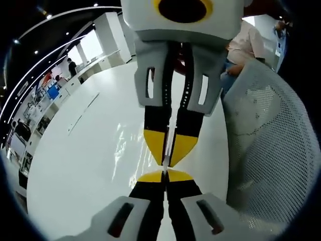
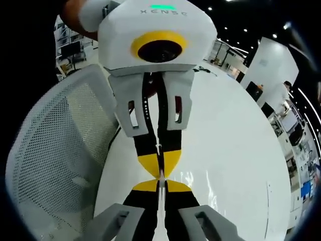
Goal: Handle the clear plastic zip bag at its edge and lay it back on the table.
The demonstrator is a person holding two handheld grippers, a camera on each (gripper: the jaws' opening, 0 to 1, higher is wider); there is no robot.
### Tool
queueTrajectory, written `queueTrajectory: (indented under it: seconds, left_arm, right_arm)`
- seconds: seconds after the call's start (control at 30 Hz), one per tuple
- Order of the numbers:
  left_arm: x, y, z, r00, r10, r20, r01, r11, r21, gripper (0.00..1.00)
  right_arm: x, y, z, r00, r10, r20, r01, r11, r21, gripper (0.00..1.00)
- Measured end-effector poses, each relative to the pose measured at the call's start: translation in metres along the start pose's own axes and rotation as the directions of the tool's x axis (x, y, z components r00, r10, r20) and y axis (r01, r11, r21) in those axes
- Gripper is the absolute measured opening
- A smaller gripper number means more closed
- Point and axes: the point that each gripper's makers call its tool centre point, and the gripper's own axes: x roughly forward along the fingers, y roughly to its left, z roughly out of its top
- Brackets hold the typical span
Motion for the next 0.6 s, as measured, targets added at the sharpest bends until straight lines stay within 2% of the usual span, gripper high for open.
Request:
queueTrajectory:
  seconds: [0.17,0.6]
  left_arm:
    - [0.0,0.002,-0.002,1.0,0.004,-0.01,-0.003,1.0,0.017,0.0]
    - [0.0,0.006,-0.003,1.0,0.003,-0.01,-0.003,1.0,0.003,0.0]
  right_arm:
    - [-0.003,-0.001,-0.006,1.0,0.0,-0.016,0.0,1.0,-0.004,0.0]
    - [-0.02,-0.002,-0.026,0.999,-0.011,-0.04,0.012,1.0,0.021,0.0]
